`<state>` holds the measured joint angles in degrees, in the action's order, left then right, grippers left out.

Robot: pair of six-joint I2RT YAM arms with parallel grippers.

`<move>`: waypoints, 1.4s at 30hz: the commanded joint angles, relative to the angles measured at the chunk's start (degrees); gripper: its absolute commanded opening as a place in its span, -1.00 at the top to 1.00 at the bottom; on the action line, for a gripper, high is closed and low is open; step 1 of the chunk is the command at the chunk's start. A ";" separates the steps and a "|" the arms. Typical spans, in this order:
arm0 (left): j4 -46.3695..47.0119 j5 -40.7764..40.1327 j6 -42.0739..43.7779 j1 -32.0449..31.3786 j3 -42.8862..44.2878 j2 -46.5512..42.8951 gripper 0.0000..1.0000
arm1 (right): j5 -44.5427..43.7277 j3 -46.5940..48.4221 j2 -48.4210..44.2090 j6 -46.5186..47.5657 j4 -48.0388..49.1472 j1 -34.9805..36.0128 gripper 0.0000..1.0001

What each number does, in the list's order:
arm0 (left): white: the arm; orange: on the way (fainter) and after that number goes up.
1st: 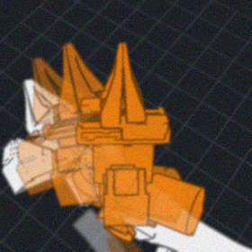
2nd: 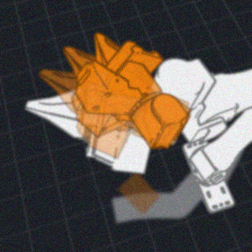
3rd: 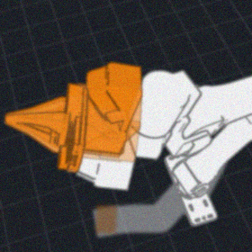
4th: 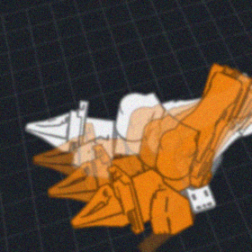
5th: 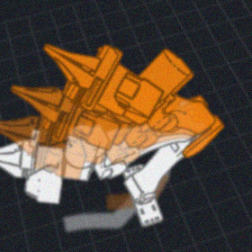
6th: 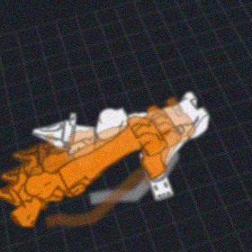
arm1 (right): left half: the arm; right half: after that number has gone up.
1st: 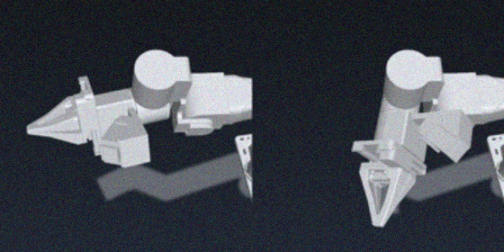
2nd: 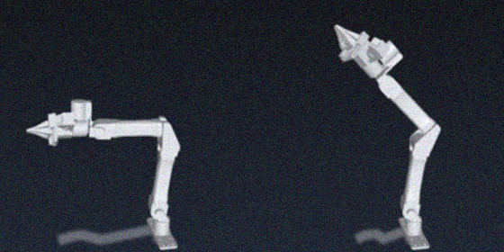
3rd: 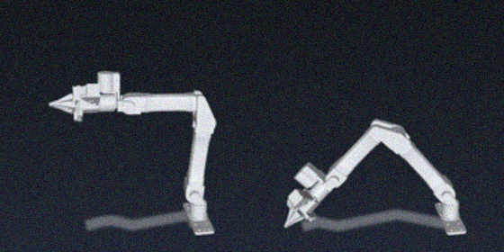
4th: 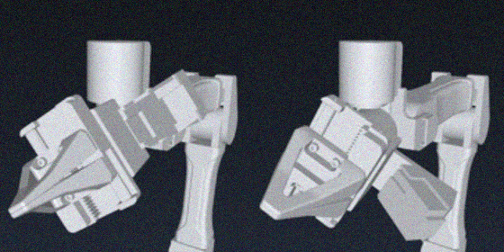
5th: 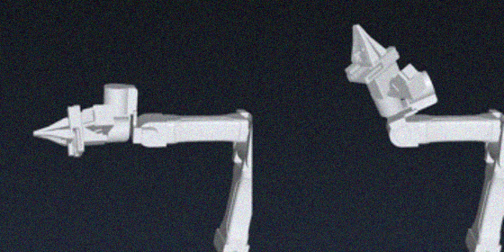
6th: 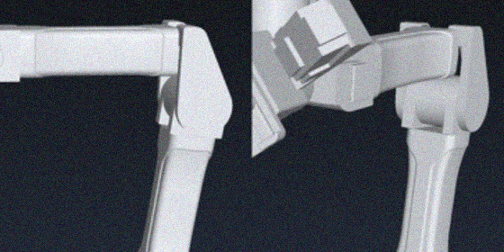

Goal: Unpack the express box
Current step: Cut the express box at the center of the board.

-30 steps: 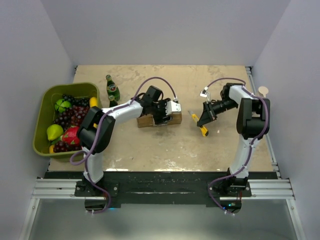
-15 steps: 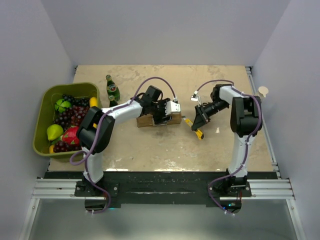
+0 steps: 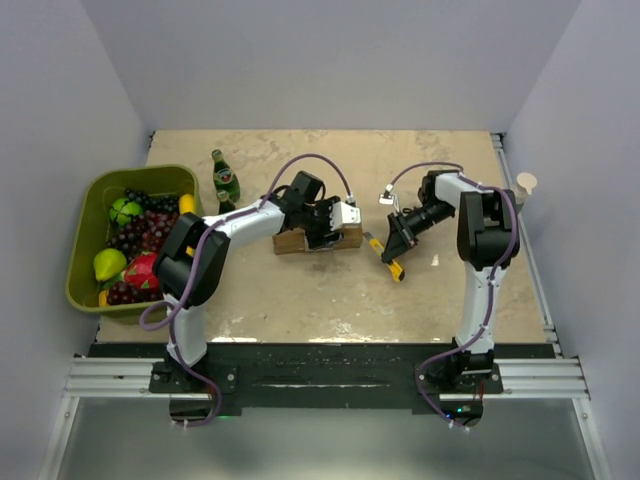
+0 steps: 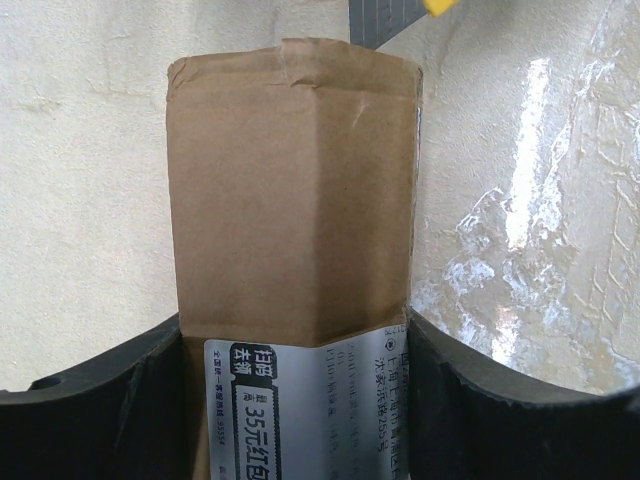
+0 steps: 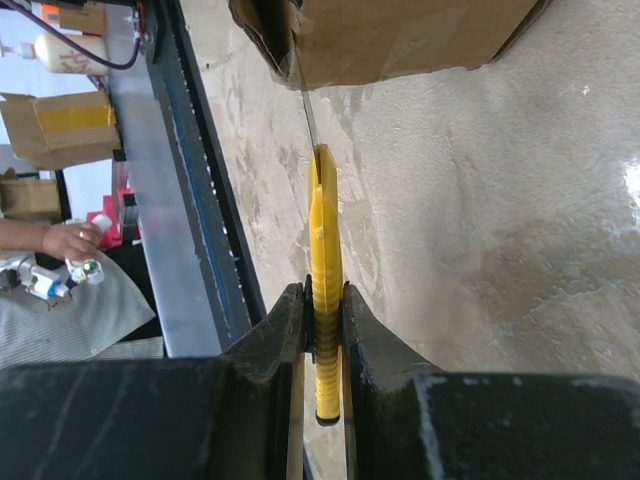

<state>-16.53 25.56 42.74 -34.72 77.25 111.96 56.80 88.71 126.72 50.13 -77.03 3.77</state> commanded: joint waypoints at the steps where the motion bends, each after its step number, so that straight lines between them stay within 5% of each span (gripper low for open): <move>1: 0.01 0.72 2.17 1.15 -0.26 0.01 -0.18 | -1.42 0.68 0.29 1.73 -5.41 2.02 1.00; 17: 6.51 -9.82 2.44 1.06 0.79 1.06 -0.17 | -3.80 -5.29 -2.17 1.11 -5.49 4.14 1.00; 24: 5.38 -7.91 2.00 1.15 2.46 2.21 -0.17 | 0.13 -5.83 -5.67 0.50 -5.41 2.83 1.00; 31: 1.86 -2.19 3.13 1.58 -0.70 -0.16 -0.17 | -1.77 -0.30 -10.79 -18.04 8.03 0.71 1.00; 42: 2.56 -2.10 7.45 1.58 -4.04 -3.50 -0.17 | -4.32 8.50 -1.40 -8.57 -3.38 1.85 1.00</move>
<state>-12.84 22.57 48.16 -33.76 74.70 110.65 53.89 94.13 123.39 39.05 -75.18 4.99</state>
